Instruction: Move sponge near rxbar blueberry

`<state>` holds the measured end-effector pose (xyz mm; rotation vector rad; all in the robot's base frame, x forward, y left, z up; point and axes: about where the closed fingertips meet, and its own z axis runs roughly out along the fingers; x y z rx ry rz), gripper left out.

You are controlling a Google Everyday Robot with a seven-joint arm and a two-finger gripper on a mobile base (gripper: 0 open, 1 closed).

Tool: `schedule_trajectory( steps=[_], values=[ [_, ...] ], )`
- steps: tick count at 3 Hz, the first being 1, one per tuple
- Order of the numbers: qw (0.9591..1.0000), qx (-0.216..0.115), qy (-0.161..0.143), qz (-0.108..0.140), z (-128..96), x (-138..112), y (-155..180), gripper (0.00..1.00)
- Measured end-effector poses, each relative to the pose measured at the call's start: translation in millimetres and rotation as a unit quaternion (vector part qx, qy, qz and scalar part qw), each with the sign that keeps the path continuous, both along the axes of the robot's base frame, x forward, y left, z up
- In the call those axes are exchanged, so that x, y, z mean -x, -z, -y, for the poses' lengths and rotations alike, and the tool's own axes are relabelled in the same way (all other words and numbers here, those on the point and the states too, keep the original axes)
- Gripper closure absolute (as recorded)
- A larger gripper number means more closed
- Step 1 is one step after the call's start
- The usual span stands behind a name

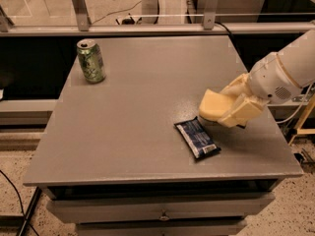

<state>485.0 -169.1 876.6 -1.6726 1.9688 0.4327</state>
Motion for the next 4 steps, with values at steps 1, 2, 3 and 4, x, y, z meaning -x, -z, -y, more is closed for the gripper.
schedule_trajectory(
  steps=[1,2,3,4],
  values=[
    [0.9996,-0.009,-0.025,0.011,-24.5,2.4,19.7,0.3],
    [0.9994,-0.009,-0.031,0.012,-30.4,3.4,23.0,0.01],
    [0.9994,-0.011,-0.031,0.012,-30.5,3.1,22.0,0.0],
    [0.9956,-0.083,-0.039,0.02,-8.1,-8.3,-17.0,0.0]
  ],
)
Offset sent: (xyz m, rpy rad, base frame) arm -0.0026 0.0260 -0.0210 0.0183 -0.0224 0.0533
